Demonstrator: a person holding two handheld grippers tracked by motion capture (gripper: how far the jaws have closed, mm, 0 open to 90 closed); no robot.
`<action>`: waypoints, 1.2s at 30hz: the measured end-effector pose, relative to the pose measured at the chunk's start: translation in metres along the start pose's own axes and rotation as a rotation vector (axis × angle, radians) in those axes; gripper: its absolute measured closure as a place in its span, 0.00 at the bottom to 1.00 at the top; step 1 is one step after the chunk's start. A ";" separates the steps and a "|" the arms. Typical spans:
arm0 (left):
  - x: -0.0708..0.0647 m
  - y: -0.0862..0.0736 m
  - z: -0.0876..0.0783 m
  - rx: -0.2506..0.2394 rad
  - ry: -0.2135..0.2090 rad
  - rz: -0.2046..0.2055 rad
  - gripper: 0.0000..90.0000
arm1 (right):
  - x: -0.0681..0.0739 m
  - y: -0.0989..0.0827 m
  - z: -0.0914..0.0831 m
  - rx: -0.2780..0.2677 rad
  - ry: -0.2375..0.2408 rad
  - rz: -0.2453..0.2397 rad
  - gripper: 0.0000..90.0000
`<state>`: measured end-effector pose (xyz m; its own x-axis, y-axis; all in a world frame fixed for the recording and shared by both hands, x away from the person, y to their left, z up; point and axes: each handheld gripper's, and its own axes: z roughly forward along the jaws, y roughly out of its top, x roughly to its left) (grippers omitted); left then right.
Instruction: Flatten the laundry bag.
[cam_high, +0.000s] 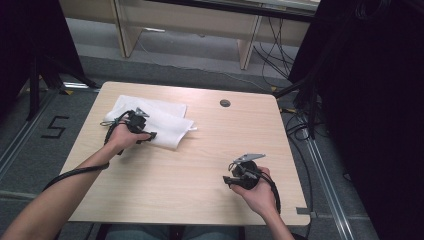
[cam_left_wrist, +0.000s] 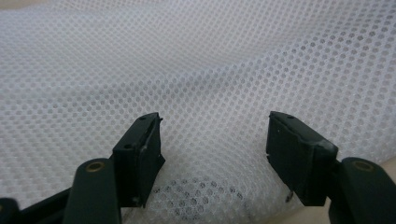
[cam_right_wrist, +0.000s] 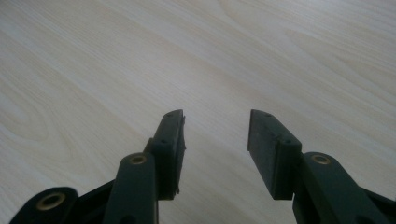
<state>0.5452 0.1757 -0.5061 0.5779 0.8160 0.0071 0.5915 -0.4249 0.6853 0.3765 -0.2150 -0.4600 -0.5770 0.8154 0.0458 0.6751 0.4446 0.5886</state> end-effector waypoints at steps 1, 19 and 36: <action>-0.001 0.000 0.001 0.009 0.000 0.006 0.41 | 0.002 0.001 -0.001 0.008 0.010 0.027 0.63; -0.014 0.005 0.001 0.047 0.014 -0.048 0.69 | 0.003 0.000 -0.001 0.003 0.025 0.017 0.63; -0.047 0.007 -0.003 0.093 0.054 0.009 0.96 | 0.002 0.000 -0.001 -0.015 0.023 0.023 0.63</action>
<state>0.5202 0.1355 -0.4998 0.5540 0.8308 0.0536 0.6372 -0.4646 0.6148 0.3752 -0.2140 -0.4593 -0.5722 0.8165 0.0777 0.6815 0.4206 0.5989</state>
